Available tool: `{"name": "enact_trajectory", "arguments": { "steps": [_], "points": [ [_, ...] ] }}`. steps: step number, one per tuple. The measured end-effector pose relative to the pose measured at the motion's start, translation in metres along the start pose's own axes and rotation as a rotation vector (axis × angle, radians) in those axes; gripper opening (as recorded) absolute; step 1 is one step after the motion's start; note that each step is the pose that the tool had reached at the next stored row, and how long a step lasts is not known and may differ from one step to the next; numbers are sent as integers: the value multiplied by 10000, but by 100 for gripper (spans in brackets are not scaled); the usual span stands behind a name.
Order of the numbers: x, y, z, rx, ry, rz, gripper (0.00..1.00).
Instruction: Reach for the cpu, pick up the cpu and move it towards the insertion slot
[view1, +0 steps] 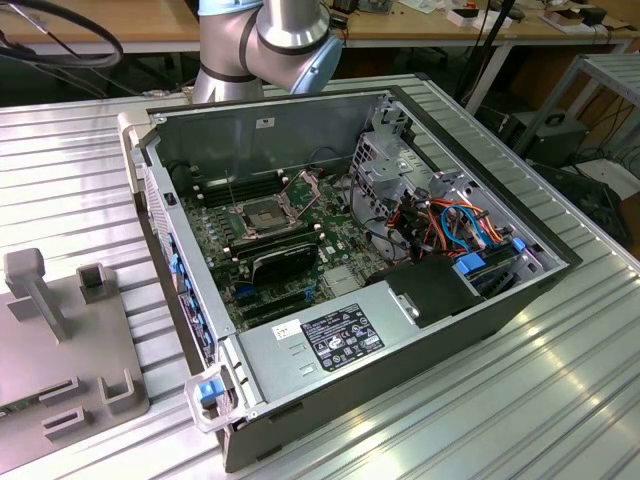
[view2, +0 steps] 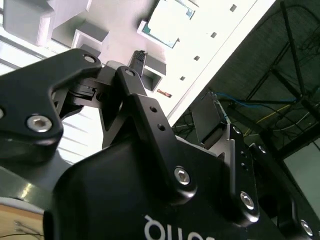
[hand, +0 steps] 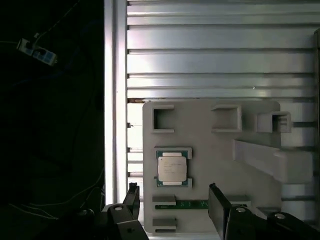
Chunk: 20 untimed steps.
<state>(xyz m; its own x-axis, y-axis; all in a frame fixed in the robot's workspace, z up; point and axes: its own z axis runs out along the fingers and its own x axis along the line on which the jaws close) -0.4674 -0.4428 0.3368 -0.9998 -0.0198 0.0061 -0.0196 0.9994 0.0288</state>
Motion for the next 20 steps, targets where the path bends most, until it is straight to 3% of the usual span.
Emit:
{"name": "enact_trajectory", "arguments": {
  "steps": [8, 20],
  "points": [
    [1, -2, 40, 2, -22, -113, 66],
    [1, -13, 155, 0, -67, -170, 66]
  ]
}}
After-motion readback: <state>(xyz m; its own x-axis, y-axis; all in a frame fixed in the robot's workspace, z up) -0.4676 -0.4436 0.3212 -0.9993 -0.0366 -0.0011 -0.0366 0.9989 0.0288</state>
